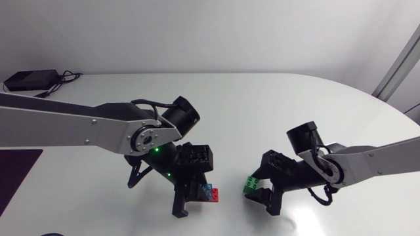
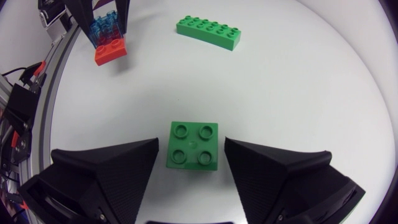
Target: Separate the duplo bricks
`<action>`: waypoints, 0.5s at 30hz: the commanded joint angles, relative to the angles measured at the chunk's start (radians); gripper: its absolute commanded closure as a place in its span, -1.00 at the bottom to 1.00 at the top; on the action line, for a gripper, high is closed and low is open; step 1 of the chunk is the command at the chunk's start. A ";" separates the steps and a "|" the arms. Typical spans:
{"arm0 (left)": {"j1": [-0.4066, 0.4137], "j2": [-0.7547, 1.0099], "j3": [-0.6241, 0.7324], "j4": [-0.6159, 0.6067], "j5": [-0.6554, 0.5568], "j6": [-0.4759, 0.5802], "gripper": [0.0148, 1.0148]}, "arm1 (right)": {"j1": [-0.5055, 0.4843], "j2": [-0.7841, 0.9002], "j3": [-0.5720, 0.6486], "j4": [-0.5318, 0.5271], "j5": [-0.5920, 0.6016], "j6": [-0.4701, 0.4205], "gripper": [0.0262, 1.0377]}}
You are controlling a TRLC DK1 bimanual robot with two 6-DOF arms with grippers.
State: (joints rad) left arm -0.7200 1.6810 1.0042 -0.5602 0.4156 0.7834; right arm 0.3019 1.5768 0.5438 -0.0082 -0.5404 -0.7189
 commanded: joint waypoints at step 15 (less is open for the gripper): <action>0.063 -0.052 0.155 -0.149 0.296 -0.015 0.40 | -0.035 -0.359 0.170 -0.470 -0.288 -0.017 -0.91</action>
State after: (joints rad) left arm -0.6662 1.6508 1.1244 -0.6849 0.6781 0.7677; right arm 0.2737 1.2160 0.6933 -0.4438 -0.8017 -0.7223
